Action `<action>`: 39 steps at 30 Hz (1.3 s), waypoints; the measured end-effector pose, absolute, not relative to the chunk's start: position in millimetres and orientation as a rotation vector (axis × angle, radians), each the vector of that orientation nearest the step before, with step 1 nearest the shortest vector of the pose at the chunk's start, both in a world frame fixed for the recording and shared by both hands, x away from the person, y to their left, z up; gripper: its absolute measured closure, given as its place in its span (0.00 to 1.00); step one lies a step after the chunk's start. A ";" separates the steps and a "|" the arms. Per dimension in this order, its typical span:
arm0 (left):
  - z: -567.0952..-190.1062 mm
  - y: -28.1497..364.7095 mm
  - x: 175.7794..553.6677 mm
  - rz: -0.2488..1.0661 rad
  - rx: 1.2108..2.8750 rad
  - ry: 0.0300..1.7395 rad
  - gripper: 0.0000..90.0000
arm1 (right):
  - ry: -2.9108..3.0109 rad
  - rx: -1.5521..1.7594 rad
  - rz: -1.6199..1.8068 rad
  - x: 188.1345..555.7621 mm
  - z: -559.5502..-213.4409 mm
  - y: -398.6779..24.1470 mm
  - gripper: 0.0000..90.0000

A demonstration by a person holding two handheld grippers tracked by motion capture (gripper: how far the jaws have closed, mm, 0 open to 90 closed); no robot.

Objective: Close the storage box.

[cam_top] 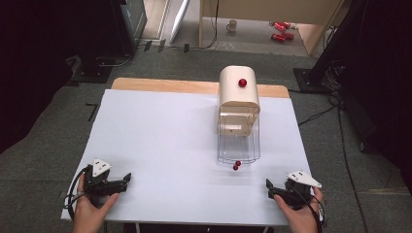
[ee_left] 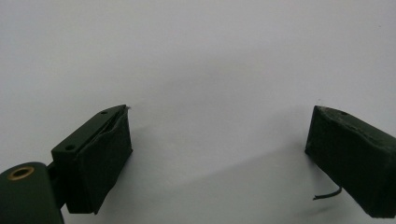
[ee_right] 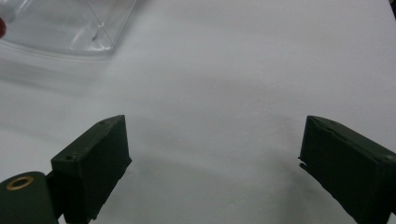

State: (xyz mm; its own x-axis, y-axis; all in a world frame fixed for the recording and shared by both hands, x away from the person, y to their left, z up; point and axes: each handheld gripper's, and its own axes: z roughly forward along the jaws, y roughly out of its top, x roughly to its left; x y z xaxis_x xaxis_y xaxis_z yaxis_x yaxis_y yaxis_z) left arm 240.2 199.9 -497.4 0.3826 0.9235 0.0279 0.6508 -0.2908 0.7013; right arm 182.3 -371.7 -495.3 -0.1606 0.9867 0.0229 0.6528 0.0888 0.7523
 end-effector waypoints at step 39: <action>-497.4 199.9 240.3 0.585 2.042 1.347 0.08 | 1.831 1.493 1.039 174.1 -452.4 -300.6 0.26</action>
State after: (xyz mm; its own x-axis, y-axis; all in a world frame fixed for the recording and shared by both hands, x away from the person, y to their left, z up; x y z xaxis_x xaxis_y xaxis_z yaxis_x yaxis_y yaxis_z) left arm 240.3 199.9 -497.4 0.3829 0.9234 0.0279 0.6508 -0.2910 0.7013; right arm 174.1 -300.6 -452.4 -0.2290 0.9720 0.0531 0.5441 0.0826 0.8349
